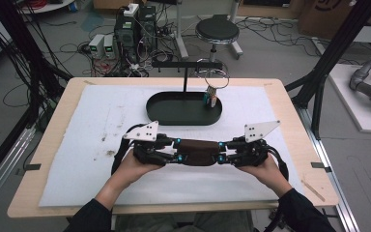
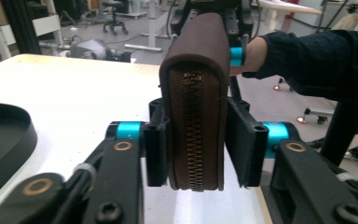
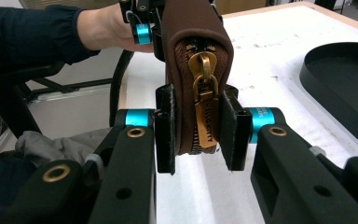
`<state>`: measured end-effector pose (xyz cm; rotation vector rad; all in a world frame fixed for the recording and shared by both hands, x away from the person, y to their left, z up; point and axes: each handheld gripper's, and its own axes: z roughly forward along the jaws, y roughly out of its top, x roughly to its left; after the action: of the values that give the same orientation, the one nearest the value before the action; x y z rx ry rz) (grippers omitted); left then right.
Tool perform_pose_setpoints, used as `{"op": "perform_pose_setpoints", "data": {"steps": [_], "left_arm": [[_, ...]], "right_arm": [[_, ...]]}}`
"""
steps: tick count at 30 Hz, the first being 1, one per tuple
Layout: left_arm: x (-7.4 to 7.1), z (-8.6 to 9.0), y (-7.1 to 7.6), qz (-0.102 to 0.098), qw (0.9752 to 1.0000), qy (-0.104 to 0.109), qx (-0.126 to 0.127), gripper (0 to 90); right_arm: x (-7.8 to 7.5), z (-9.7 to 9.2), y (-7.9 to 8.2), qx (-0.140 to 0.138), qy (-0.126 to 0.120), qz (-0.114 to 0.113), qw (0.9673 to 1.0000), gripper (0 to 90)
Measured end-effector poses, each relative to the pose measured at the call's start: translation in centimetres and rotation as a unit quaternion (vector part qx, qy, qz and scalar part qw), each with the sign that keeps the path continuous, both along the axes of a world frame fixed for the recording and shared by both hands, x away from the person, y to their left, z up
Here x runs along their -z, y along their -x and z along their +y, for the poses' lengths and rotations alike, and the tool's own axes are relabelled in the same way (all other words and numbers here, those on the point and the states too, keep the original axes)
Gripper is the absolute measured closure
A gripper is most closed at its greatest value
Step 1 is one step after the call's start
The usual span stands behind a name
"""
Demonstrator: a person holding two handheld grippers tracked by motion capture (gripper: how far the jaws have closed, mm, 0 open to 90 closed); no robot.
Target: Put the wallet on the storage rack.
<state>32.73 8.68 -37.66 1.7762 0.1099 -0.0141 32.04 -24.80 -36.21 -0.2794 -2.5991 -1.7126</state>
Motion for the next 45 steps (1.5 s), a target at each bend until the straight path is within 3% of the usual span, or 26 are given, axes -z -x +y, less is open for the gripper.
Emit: {"op": "perform_pose_setpoints", "data": {"steps": [6,8,12,13,14,15,16,21,22,24,25,28,29,30,31,34,36,37,38,41,45], "left_arm": [[0.0,0.1,-0.1,-0.001,1.0,0.006,-0.006,65.6],[-0.1,0.2,-0.1,-0.01,0.9998,0.004,-0.016,65.9],[-0.2,0.5,-0.3,-0.011,0.9992,0.013,-0.035,66.0],[-0.2,0.6,-0.4,-0.014,0.9989,0.015,-0.042,66.0],[-0.3,0.8,-0.5,-0.017,0.9982,0.019,-0.055,66.0],[-0.3,0.8,-0.5,-0.017,0.9982,0.019,-0.055,66.0],[-0.3,0.9,-0.7,-0.019,0.9972,0.021,-0.069,66.1],[-0.3,1.1,-1.0,-0.024,0.9941,0.018,-0.105,66.0],[-0.4,1.1,-1.1,-0.033,0.9909,0.009,-0.13,66.0],[-0.4,1.1,-1.1,-0.034,0.9897,0.009,-0.139,66.0],[-0.5,1.1,-1.3,-0.035,0.9871,0.009,-0.156,66.0],[-0.5,1.1,-1.8,-0.039,0.9822,0.009,-0.183,66.0],[-0.5,1.1,-2.0,-0.037,0.9802,0.01,-0.194,66.0],[-0.5,1.1,-2.0,-0.037,0.9802,0.01,-0.194,66.0],[-0.4,1.2,-2.5,-0.036,0.9768,0.011,-0.211,66.0],[-0.3,1.2,-3.2,-0.034,0.972,0.012,-0.232,66.0],[-0.2,1.1,-3.4,-0.033,0.9711,0.011,-0.236,66.0],[-0.1,0.9,-3.8,-0.035,0.9656,0.009,-0.257,66.0],[-0.1,0.9,-3.8,-0.035,0.9656,0.009,-0.257,66.0],[0.1,0.5,-4.6,-0.045,0.959,0.006,-0.28,66.0],[0.4,0.2,-5.2,-0.05,0.9563,0.017,-0.288,66.0]], "right_arm": [[-0.1,0.0,0.0,0.018,-0.002,-0.008,0.9998,64.2],[-0.1,-0.2,0.0,0.033,-0.008,-0.012,0.9994,54.8],[-0.2,-1.4,-0.4,0.075,-0.025,-0.018,0.9967,46.8],[-0.2,-1.4,-0.4,0.075,-0.025,-0.018,0.9967,46.8],[-0.2,-2.1,-0.7,0.099,-0.03,-0.023,0.9943,45.3],[-0.2,-2.1,-0.7,0.099,-0.03,-0.023,0.9943,45.3],[-0.1,-3.0,-1.0,0.138,-0.038,-0.031,0.9892,44.1],[0.1,-4.9,-1.5,0.211,-0.046,-0.036,0.9757,43.3],[0.2,-5.3,-1.6,0.23,-0.048,-0.036,0.9713,43.5],[0.4,-6.0,-1.9,0.253,-0.052,-0.034,0.9655,43.2],[0.4,-6.2,-1.9,0.262,-0.052,-0.032,0.9631,42.8],[0.7,-7.1,-2.2,0.3,-0.05,-0.028,0.9522,41.3],[0.8,-7.3,-2.3,0.306,-0.052,-0.026,0.9503,41.2],[0.9,-7.6,-2.4,0.313,-0.052,-0.025,0.9482,40.8],[1.0,-7.8,-2.5,0.319,-0.053,-0.025,0.9458,40.7],[1.2,-8.3,-2.6,0.331,-0.053,-0.022,0.9421,40.4],[1.3,-8.4,-2.7,0.332,-0.054,-0.021,0.9413,40.4],[1.4,-8.6,-2.7,0.338,-0.052,-0.021,0.9394,40.1],[1.4,-8.7,-2.8,0.341,-0.051,-0.021,0.9385,40.1],[1.6,-8.9,-2.9,0.346,-0.049,-0.019,0.9367,39.9],[1.8,-9.2,-3.1,0.352,-0.044,-0.015,0.9347,39.5]]}}
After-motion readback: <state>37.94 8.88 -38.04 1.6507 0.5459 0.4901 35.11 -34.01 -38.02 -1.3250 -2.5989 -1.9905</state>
